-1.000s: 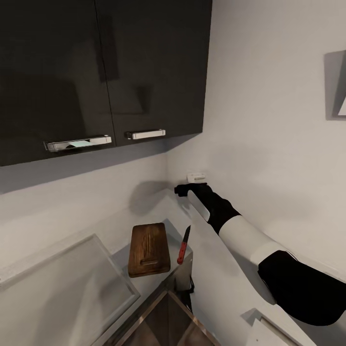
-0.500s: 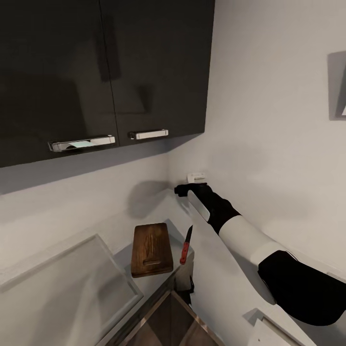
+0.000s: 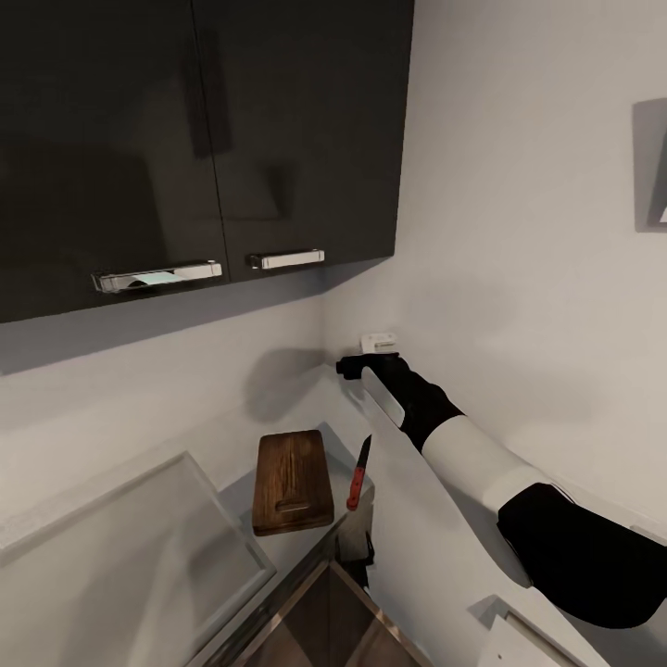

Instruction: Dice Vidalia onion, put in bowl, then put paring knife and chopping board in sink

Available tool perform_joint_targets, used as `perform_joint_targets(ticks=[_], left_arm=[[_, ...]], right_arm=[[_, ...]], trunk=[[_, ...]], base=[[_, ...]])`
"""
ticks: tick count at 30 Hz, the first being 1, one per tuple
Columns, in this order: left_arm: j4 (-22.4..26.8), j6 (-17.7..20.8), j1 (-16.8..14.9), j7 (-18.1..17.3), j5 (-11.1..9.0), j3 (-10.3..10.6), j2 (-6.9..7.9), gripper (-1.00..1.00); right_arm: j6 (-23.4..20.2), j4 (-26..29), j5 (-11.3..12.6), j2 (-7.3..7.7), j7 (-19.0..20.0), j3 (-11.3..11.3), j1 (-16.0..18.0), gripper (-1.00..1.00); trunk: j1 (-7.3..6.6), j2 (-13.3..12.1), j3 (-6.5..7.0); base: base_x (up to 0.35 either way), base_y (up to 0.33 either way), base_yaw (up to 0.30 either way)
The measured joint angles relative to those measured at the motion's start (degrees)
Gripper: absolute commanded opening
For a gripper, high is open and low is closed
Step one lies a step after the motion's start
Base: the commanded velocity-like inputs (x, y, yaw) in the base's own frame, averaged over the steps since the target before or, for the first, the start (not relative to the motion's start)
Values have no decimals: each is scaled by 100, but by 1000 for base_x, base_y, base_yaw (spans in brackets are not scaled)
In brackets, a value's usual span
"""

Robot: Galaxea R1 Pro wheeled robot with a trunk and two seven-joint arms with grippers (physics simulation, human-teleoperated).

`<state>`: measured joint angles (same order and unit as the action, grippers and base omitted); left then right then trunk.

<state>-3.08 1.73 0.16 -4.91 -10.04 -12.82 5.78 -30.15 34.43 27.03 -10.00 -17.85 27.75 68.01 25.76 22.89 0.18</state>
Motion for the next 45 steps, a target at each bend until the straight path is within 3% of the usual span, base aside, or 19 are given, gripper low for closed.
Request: perform_joint_targets(ticks=[27,33,38,40,45], left_arm=[[-75,-5,0,0,0,10,-2,100],[-125,-3,0,0,-7,11,-62,100],[-131,2,3,0,-8,12,-87,100],[-132,2,7,0,-8,12,-102,100],[-132,2,7,0,-8,10,-119,100]], right_arm=[[0,6,-8,0,1,1,-5,100],[-39,-29,-17,0,12,41,3,100],[-50,-289,-4,0,283,293,6,100],[-48,-354,3,0,615,549,6,100],[-49,-380,14,0,988,701,-6,100]], trunk=[[0,0,0],[0,0,0],[0,0,0],[0,0,0],[0,0,0]], base=[[0,0,0],[0,0,0],[0,0,0],[0,0,0],[0,0,0]])
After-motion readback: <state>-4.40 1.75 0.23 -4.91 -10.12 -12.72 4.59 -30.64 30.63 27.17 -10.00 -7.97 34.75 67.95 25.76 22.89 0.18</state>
